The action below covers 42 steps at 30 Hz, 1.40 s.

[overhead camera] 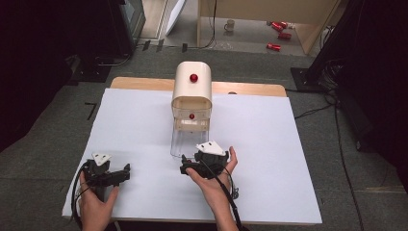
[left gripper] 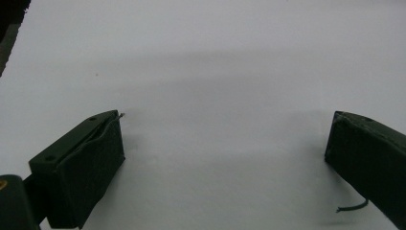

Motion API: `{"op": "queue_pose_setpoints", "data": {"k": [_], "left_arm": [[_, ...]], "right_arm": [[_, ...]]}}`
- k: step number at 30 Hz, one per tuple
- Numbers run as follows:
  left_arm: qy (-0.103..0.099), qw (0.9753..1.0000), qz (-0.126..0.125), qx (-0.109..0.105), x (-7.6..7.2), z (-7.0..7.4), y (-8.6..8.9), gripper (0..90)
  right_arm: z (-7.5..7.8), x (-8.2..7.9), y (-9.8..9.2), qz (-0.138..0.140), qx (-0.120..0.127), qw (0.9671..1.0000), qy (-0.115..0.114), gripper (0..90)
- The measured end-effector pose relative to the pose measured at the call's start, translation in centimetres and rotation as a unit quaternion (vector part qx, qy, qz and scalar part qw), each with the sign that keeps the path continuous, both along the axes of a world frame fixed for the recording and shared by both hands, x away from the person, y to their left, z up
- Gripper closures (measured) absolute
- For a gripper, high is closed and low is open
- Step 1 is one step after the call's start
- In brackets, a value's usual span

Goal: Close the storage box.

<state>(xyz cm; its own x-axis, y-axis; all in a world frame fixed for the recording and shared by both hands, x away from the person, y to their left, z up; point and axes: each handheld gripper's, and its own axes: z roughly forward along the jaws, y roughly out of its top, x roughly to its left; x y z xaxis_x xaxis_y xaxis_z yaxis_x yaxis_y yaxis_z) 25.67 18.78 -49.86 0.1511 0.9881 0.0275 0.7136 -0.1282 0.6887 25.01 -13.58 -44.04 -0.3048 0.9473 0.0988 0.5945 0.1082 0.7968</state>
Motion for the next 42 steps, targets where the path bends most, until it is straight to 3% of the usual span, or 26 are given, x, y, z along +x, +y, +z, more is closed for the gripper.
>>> {"op": "queue_pose_setpoints", "data": {"k": [9,24,25,26,27,30,32,42], "left_arm": [[0.000,1.0000,0.000,0.000,0.0,0.0,0.0,0.0],[0.000,1.0000,0.000,0.000,0.0,0.0,0.0,0.0],[0.000,1.0000,0.000,0.000,0.0,0.0,0.0,0.0],[0.000,1.0000,0.000,0.000,0.0,0.0,0.0,0.0],[0.000,1.0000,0.000,0.000,0.0,0.0,0.0,0.0],[0.000,1.0000,0.000,0.000,0.0,0.0,0.0,0.0],[0.000,1.0000,-0.001,0.001,0.0,0.0,0.0,0.0],[0.001,1.0000,-0.001,0.001,0.0,0.0,0.0,0.0]], "right_arm": [[-2.1,-1.3,0.5,-0.011,0.006,0.9998,0.017,0.0],[-4.5,-1.7,1.6,-0.008,0.001,0.9989,0.045,0.7],[-4.6,-1.7,1.6,-0.009,0.002,0.9988,0.047,2.8],[-4.8,-1.7,1.8,-0.019,-0.003,0.9990,0.040,12.1],[-4.8,-1.7,1.8,-0.019,-0.003,0.9990,0.040,12.1],[-5.0,-1.7,1.8,-0.030,-0.001,0.9989,0.035,22.9],[-5.4,-1.6,1.9,-0.038,-0.001,0.9984,0.042,36.0],[-5.6,-1.4,1.9,-0.038,0.021,0.9984,0.036,58.8]]}}
